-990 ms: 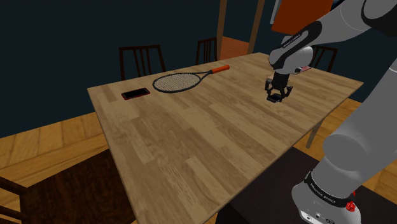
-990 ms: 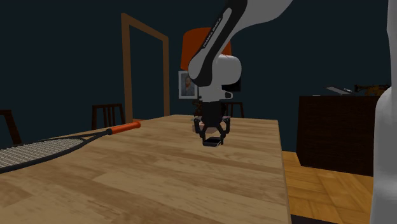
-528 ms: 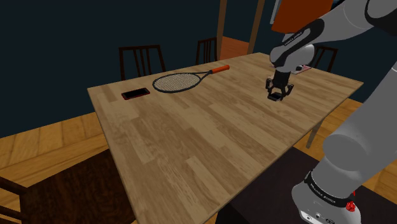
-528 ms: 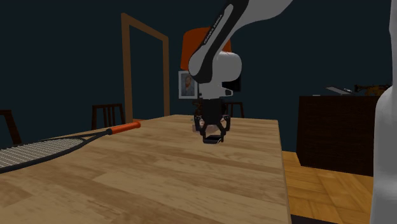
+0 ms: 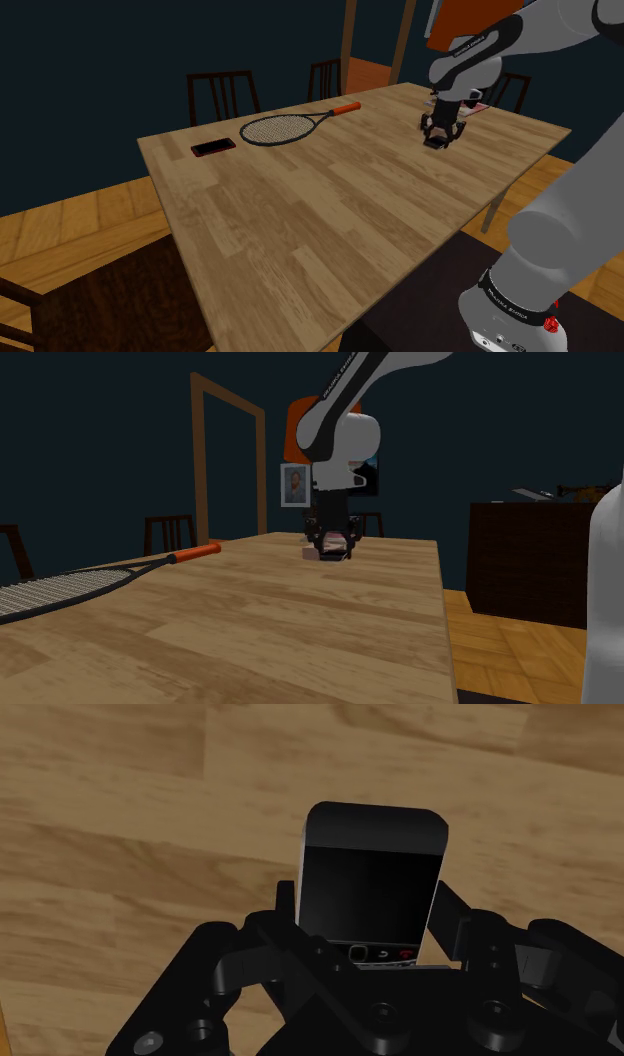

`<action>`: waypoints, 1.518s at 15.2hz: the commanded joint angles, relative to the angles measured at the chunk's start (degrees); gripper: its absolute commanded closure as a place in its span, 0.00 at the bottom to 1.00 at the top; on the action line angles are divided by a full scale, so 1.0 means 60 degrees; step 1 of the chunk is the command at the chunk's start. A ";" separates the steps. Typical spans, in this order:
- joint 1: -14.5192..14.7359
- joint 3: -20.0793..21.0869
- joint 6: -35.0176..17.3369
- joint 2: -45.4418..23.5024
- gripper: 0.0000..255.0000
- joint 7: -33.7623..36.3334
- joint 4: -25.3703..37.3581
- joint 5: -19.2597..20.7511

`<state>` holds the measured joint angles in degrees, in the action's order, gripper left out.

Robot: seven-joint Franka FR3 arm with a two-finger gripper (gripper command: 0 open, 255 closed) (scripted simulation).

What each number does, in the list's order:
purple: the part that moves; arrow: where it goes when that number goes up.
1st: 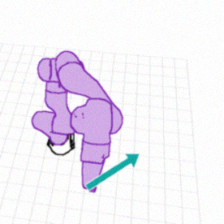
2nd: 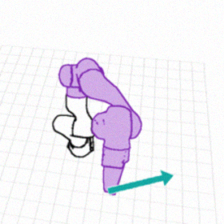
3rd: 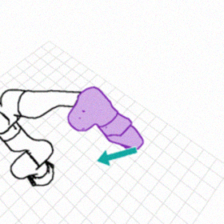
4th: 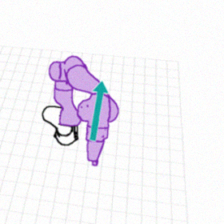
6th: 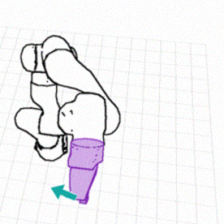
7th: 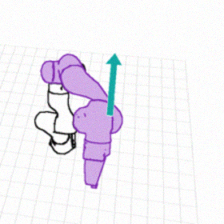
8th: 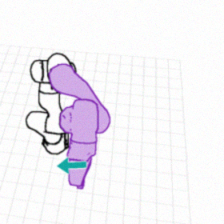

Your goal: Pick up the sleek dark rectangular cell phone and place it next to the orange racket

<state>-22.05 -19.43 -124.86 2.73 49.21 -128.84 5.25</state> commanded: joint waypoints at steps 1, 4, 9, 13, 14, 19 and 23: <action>0.0003 0.0010 0.0278 0.0157 1.00 0.0023 0.0124 0.0046; 0.0008 0.0029 0.0667 0.0338 1.00 0.0044 0.0338 0.0090; 0.0019 0.0064 0.1314 0.0598 1.00 0.0066 0.0734 0.0145; 0.0129 0.0198 0.1647 0.0587 1.00 0.0260 0.1061 0.0102; 0.0234 0.0312 0.1673 0.0464 1.00 0.0446 0.1191 0.0041; 0.0736 0.0846 0.1848 -0.0262 1.00 0.1332 0.2006 -0.0250; 0.1112 0.1224 0.2050 -0.0968 1.00 0.1994 0.2862 -0.0452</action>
<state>-15.96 -12.67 -112.81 -2.02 60.07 -112.90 2.83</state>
